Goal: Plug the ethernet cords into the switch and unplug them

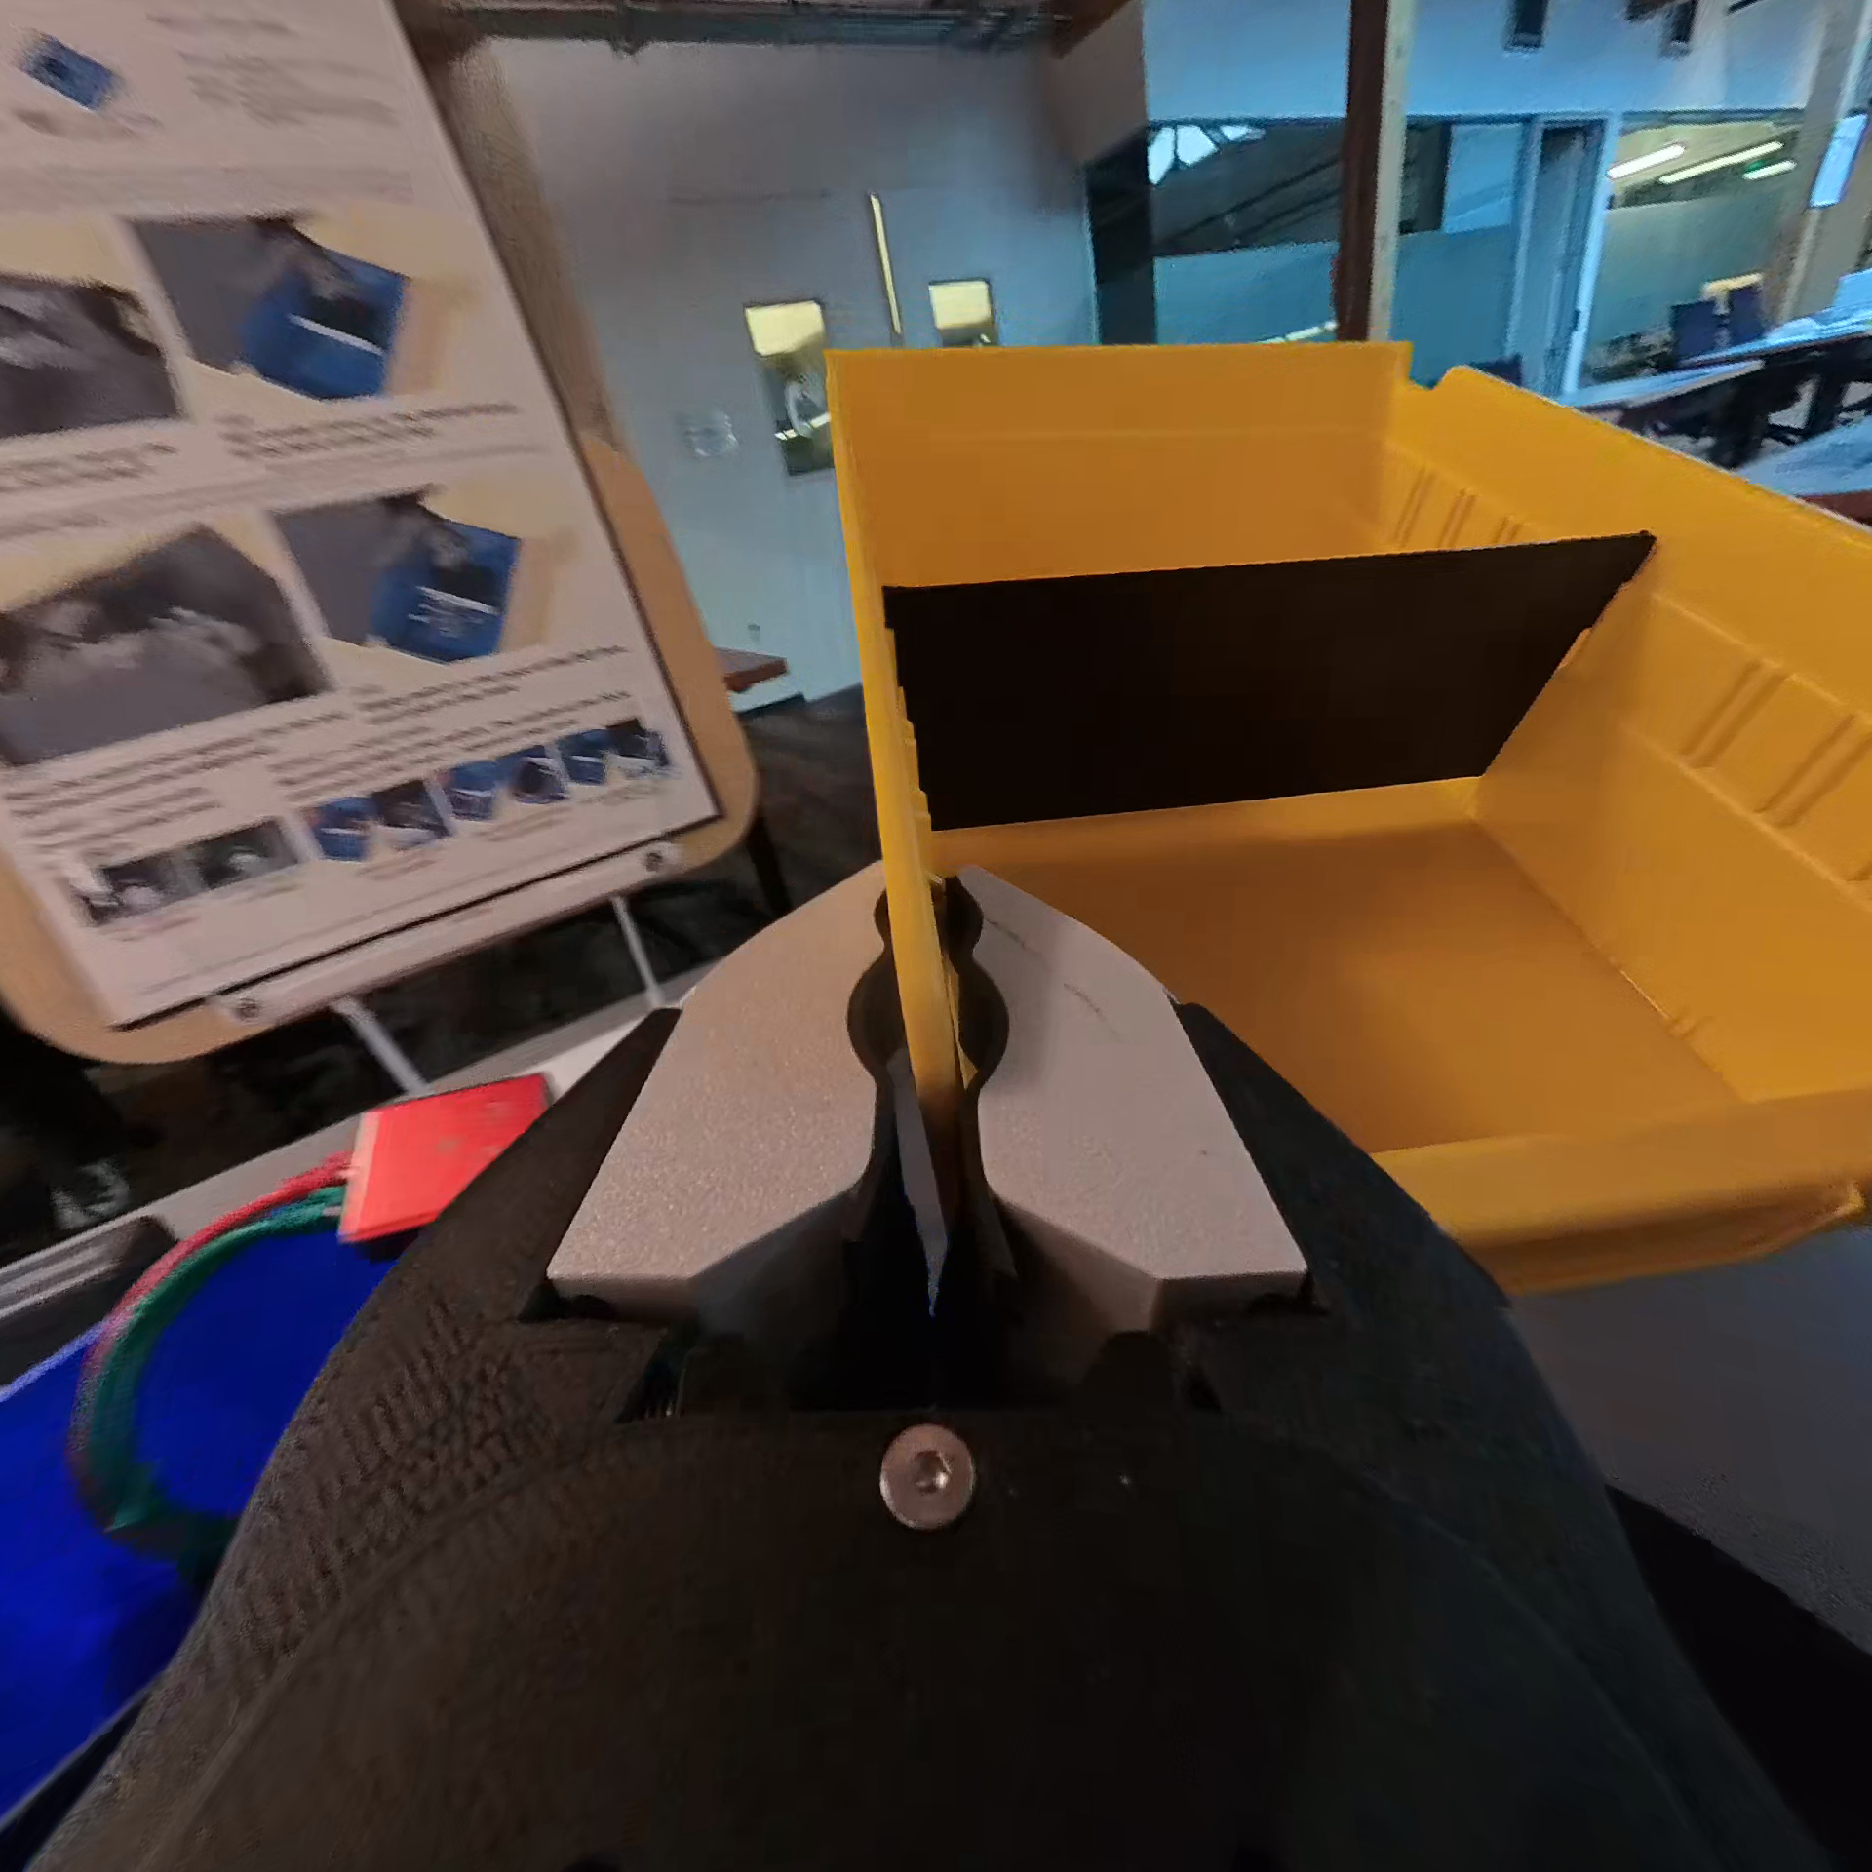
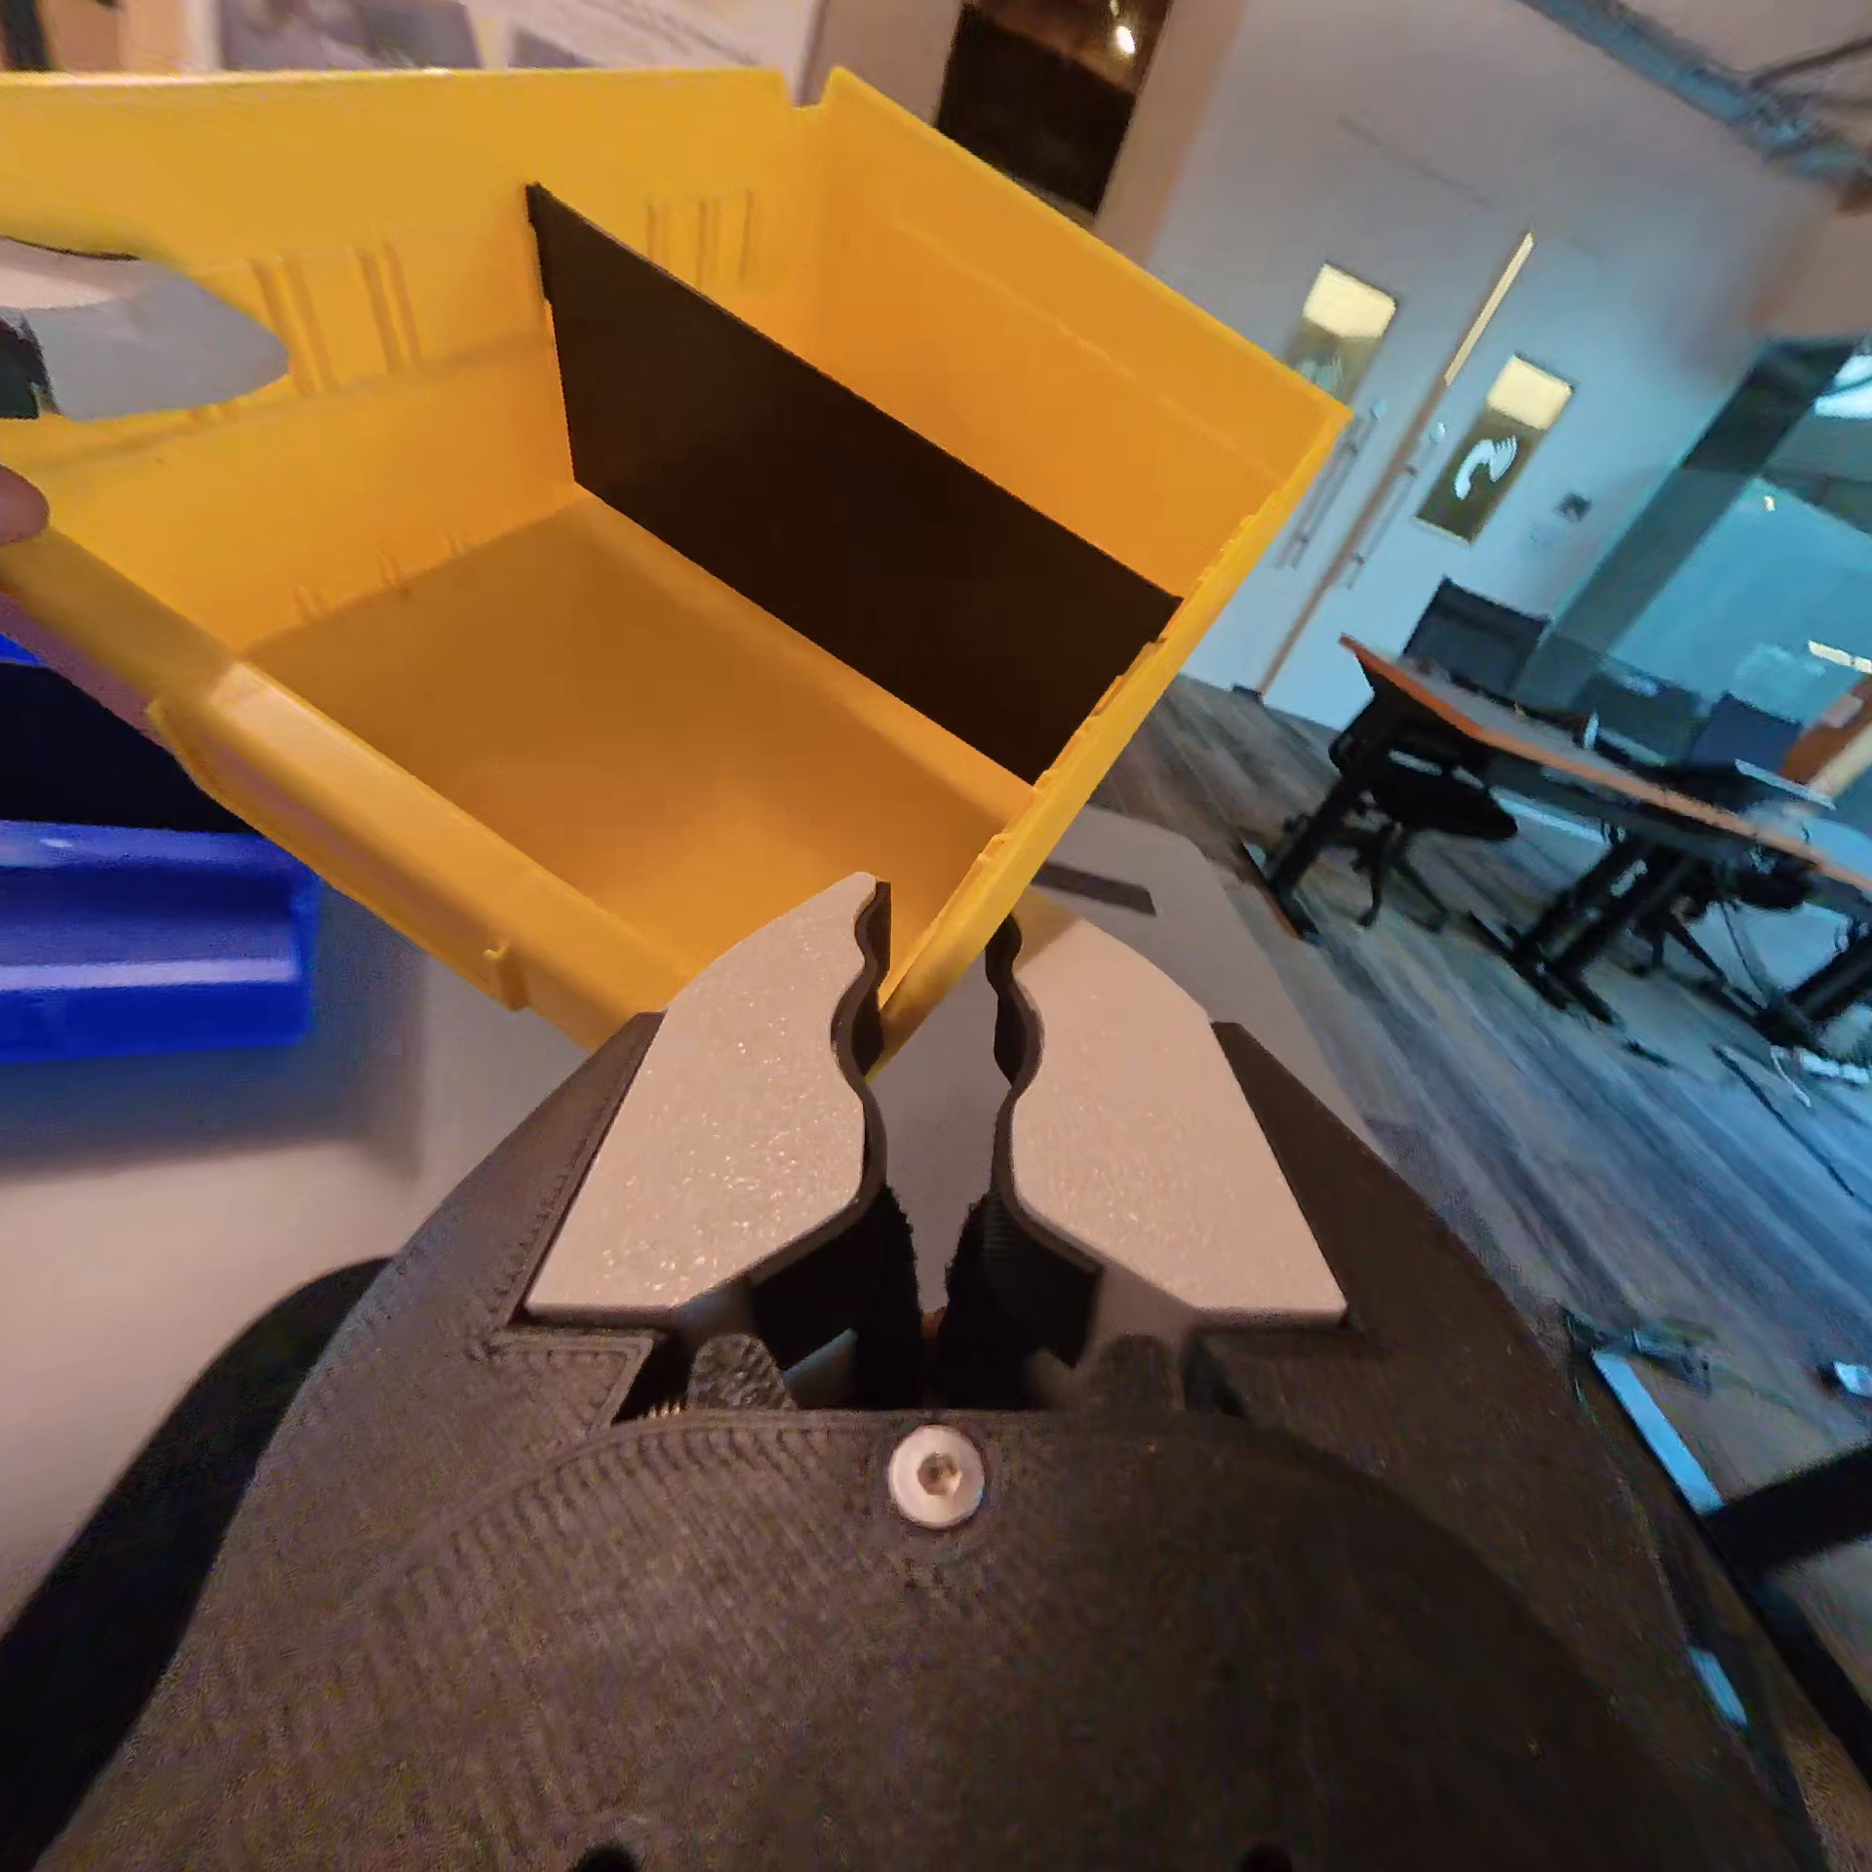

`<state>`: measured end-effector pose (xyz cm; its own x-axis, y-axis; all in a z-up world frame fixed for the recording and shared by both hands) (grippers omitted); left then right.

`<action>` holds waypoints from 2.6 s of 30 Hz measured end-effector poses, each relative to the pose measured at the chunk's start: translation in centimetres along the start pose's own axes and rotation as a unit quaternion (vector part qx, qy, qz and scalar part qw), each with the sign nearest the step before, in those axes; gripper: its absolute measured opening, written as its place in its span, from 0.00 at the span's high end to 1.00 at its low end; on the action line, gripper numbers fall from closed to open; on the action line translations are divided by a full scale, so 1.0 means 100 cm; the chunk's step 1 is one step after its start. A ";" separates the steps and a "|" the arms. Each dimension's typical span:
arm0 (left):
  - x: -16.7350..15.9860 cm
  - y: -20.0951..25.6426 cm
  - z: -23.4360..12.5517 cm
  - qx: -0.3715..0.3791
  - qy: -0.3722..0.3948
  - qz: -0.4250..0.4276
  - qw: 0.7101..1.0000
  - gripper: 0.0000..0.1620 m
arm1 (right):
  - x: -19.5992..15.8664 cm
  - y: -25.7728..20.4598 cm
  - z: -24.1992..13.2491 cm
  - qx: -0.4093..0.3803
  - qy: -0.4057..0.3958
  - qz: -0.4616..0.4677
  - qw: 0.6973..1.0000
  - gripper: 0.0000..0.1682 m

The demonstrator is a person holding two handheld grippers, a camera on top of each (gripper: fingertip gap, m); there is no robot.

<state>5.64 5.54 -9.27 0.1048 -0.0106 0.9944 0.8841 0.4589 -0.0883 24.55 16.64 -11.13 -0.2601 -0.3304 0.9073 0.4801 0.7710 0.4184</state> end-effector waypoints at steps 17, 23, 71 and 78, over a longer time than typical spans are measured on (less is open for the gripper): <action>-0.115 0.089 0.070 -0.080 -0.151 -0.016 0.985 0.91 | -0.139 0.048 0.022 -0.035 -0.157 0.063 0.985 0.92; -0.128 0.093 0.072 -0.098 -0.170 -0.023 0.980 0.89 | -0.150 0.050 0.024 -0.031 -0.167 0.065 0.983 0.92; -0.167 -0.122 -0.083 -0.147 -0.479 0.181 0.846 0.78 | -0.019 -0.037 0.034 0.189 0.133 0.034 0.972 0.43; -0.168 -0.143 -0.097 -0.150 -0.486 0.175 0.843 0.78 | -0.003 -0.056 0.032 0.258 0.197 0.031 0.945 0.93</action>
<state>-4.32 -9.46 -25.26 0.0901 0.8786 0.4690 0.9671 0.0353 -0.2518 19.30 14.17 -13.91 0.1364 -0.3751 0.9169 -0.0151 0.9246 0.3805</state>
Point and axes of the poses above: each gripper's, where its closed fingertips meet, z out along the fingers, x out of its top, y = z × x across the jaws, the point moved 8 cm from there along -z, back along the fingers, and after that the axes turned 6 degrees about -z, right-handed, at the moved point
